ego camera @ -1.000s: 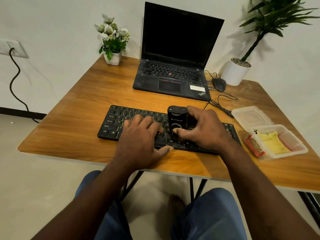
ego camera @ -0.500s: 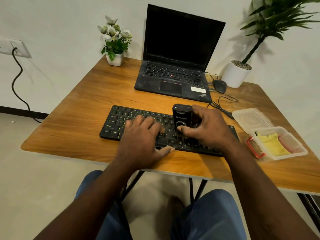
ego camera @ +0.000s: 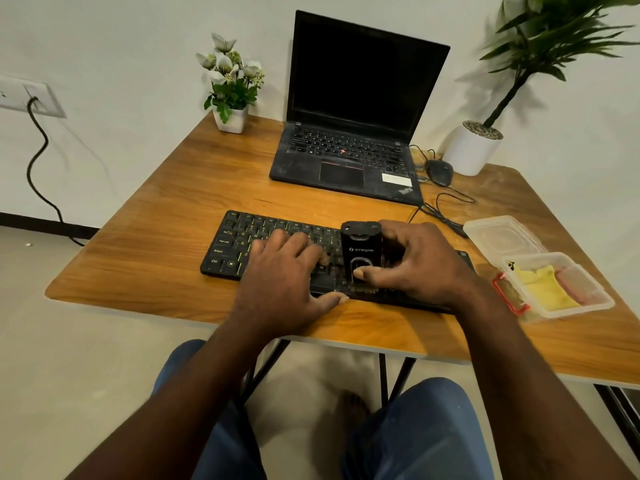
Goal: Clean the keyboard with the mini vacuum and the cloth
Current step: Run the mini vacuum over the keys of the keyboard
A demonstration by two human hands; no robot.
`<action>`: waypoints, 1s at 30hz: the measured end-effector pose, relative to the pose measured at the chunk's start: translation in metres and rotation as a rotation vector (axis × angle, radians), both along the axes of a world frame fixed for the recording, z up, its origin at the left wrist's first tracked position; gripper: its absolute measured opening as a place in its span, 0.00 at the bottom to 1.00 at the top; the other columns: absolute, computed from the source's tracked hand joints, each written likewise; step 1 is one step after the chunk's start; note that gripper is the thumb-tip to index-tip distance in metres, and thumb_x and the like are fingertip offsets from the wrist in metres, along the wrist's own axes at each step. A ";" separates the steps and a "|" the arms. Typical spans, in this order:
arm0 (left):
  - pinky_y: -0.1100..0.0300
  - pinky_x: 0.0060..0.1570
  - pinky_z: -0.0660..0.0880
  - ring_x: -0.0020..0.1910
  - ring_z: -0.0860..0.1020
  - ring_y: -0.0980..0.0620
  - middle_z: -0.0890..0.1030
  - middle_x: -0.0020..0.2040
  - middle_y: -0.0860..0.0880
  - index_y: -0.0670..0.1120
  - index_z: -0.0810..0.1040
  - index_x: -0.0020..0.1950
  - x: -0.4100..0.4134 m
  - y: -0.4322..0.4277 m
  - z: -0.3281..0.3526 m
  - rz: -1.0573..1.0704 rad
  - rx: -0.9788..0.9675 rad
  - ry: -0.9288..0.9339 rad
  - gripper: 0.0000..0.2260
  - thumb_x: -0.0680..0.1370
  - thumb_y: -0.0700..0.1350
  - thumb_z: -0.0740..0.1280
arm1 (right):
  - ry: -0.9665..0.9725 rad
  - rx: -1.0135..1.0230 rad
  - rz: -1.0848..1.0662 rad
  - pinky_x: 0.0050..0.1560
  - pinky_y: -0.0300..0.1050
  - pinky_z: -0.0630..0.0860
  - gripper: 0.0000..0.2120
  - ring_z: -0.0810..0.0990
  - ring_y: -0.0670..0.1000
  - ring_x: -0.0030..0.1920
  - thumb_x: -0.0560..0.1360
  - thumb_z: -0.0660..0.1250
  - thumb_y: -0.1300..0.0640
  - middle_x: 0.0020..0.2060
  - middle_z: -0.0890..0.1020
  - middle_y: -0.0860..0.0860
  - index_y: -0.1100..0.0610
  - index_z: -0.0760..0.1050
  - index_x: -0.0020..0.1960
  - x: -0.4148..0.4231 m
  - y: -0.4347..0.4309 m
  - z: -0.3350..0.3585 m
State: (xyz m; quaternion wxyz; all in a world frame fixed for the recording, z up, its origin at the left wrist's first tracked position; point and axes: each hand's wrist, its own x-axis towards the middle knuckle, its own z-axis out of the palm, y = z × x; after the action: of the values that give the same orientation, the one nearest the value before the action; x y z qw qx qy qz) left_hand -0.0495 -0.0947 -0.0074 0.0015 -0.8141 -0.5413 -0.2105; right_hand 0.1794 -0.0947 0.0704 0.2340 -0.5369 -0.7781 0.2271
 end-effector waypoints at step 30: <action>0.50 0.54 0.68 0.57 0.72 0.49 0.78 0.57 0.52 0.54 0.80 0.61 -0.005 -0.004 -0.001 -0.018 0.028 -0.083 0.33 0.67 0.76 0.66 | 0.086 0.139 -0.001 0.47 0.47 0.83 0.21 0.84 0.43 0.48 0.71 0.80 0.51 0.49 0.86 0.43 0.50 0.81 0.62 -0.018 0.010 -0.019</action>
State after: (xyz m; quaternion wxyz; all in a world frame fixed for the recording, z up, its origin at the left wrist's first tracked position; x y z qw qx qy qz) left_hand -0.0550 -0.0984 -0.0080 -0.0116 -0.8093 -0.5306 -0.2517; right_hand 0.1617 -0.0845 0.0518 0.3039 -0.5093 -0.7810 0.1954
